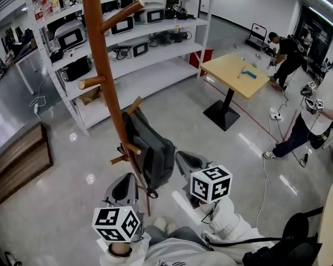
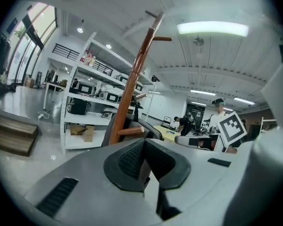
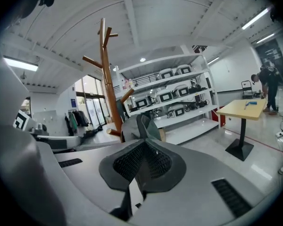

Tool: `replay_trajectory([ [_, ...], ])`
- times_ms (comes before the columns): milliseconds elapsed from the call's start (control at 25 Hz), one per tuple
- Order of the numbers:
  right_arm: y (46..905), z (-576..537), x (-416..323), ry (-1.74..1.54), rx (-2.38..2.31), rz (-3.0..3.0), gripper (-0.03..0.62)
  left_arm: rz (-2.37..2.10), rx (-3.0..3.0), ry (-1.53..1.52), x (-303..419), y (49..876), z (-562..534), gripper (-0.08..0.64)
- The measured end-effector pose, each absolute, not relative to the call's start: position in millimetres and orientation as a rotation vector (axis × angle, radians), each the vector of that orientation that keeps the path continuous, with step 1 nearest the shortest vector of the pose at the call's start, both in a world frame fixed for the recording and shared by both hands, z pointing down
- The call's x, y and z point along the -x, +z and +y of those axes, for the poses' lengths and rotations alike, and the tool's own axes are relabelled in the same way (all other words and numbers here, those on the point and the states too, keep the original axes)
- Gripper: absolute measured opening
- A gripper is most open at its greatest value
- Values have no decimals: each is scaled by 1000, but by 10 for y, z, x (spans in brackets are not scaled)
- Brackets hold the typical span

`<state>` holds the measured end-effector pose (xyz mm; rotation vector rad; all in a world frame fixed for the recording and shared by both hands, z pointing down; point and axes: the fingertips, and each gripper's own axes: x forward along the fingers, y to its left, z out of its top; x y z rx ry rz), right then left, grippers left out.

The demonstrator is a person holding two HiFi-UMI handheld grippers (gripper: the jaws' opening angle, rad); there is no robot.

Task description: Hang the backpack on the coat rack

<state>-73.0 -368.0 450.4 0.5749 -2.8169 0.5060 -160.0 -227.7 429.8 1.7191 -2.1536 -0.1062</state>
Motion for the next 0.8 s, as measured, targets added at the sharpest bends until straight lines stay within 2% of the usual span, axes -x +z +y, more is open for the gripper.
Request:
replay_trajectory([
  [480,4738,-3226,825,613,-559,-2788,14,-2155,-1788,-66,1424,4217,-2157,3],
  [800,4778,-2921,869,627,-734,-2763,14,-2076,-1947,-41,1410,4158,-1967,3],
])
